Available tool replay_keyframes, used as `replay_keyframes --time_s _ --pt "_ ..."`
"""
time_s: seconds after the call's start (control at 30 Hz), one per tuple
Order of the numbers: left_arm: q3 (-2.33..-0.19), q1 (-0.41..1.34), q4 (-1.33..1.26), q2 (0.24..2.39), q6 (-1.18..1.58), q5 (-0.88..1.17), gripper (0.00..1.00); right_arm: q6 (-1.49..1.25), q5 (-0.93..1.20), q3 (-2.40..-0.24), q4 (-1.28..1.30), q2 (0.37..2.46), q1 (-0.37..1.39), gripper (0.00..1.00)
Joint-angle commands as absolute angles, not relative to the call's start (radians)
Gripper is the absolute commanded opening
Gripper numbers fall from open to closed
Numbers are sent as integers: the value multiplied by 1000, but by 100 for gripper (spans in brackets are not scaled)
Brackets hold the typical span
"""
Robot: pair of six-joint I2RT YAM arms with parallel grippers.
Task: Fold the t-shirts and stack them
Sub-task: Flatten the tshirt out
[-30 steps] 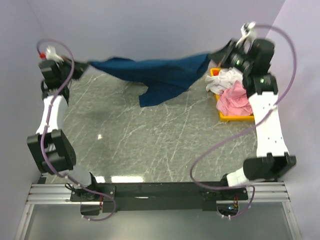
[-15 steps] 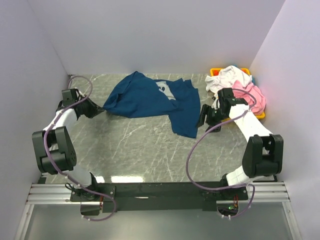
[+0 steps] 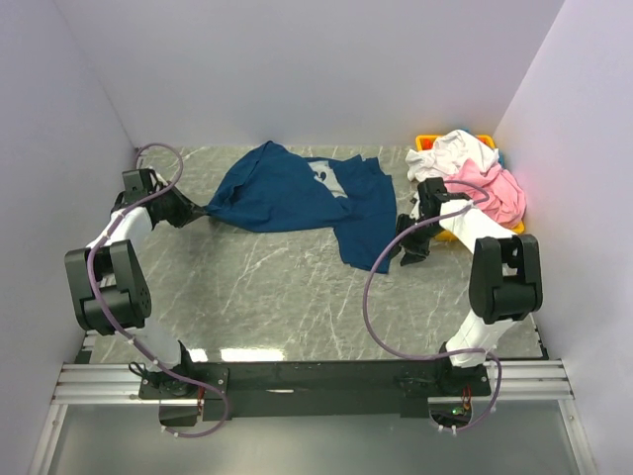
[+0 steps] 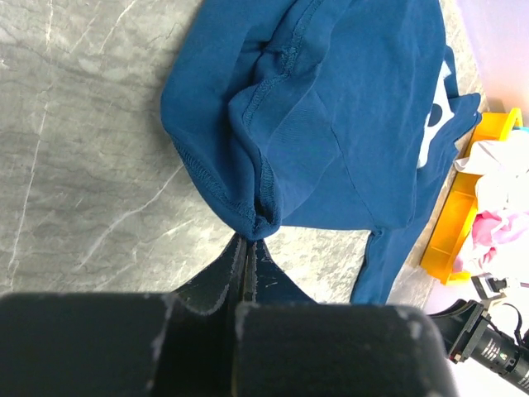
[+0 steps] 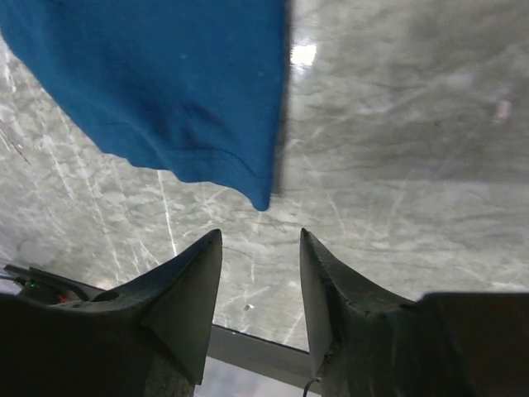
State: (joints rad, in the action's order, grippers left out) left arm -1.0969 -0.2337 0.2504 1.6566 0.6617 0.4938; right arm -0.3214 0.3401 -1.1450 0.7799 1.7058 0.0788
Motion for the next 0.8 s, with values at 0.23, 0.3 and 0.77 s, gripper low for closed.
replay_keyframes --time_s 0.23,0.3,0.77 --pt "-1130 -229 245 1664 620 500 0 -367 235 -1152 741 1795 178 44" --pt "-1135 -227 253 1658 617 495 0 -373 195 -1154 739 1790 181 43" --pt "-1127 -227 219 1649 656 523 0 -373 219 -1141 723 1818 184 38"
